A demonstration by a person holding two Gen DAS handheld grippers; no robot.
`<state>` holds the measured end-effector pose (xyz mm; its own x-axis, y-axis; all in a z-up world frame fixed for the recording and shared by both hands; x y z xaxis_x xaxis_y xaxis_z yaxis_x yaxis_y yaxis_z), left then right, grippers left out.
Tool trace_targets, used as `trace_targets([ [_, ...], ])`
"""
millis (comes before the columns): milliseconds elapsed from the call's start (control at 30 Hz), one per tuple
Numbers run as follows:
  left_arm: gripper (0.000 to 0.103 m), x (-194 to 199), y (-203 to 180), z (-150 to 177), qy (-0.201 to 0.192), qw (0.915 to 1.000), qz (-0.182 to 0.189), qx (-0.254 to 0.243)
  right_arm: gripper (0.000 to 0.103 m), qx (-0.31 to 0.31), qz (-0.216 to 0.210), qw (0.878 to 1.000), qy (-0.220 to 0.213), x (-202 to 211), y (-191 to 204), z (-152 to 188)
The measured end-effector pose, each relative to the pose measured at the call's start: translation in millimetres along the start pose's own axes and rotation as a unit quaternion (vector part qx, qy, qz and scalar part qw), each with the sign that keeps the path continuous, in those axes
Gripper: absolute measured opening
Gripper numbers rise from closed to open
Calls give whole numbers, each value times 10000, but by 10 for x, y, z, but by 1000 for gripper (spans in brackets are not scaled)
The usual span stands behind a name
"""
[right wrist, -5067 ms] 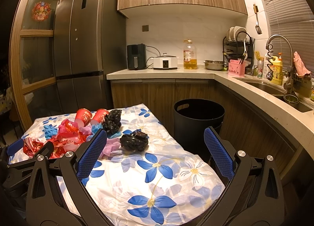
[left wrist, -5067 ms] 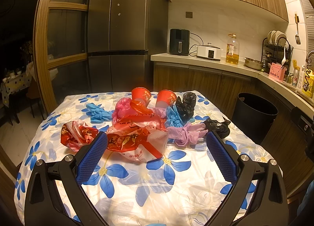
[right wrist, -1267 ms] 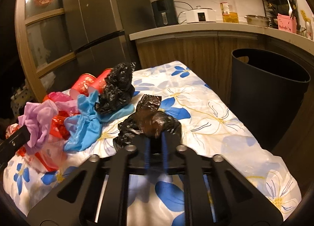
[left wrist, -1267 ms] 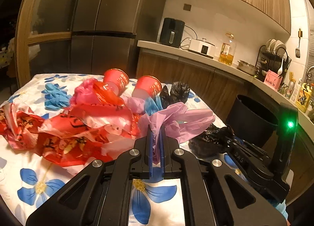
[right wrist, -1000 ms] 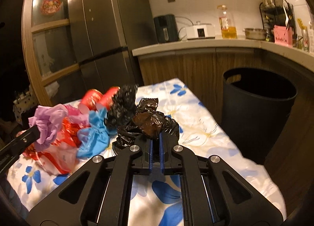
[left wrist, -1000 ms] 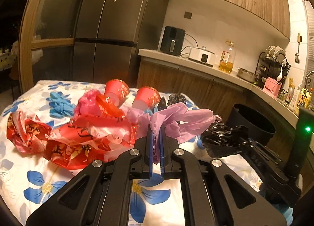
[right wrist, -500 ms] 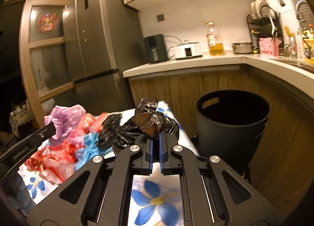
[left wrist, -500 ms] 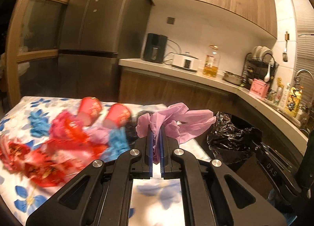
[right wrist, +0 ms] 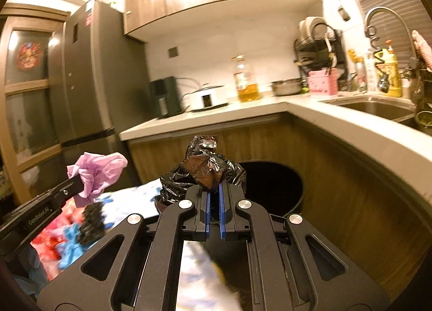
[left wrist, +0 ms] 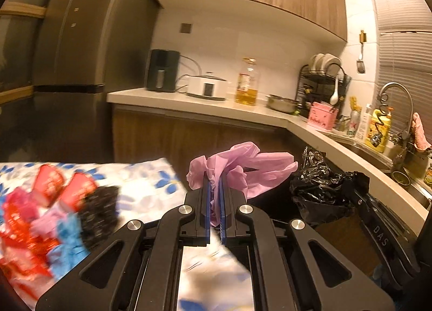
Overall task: Collect trash
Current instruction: 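Carry the pink glove and black bag over the black bin with both tools, then open both tools to drop the glove and bag into the bin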
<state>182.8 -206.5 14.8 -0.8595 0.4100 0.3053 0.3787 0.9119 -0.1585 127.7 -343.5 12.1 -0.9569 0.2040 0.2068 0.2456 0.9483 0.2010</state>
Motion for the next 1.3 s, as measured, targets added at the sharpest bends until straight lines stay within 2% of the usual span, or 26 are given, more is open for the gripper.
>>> trace_targets([
  [100,5,-204,-195,-52,5,9999,137,-68,5,-56,142,9998,-85,-61,-147,-79],
  [433,5,-686,-476,-94,200,9988,442,-53,5,-118,387,9991,-79,-340,-391,-205],
  [1167,6,-1265,-657,0,605,9958,656,-192,8,-161,473,9987,118,-837,-570,-174],
  [1300,17,-1335,-651,25,693,9951,684,-185,17,-164,478,9986,180,-903,-600,-165],
])
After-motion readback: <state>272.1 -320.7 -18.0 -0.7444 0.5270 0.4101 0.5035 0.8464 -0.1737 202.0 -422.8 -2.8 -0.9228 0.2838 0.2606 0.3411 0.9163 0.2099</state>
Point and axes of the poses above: each gripper's, at about its wrist camera, not at the fingertips, and x roughly against the way its jaws point, y to its left, z to its underside, the point moved 2 cm from there along -x, roughly the way its jaws point
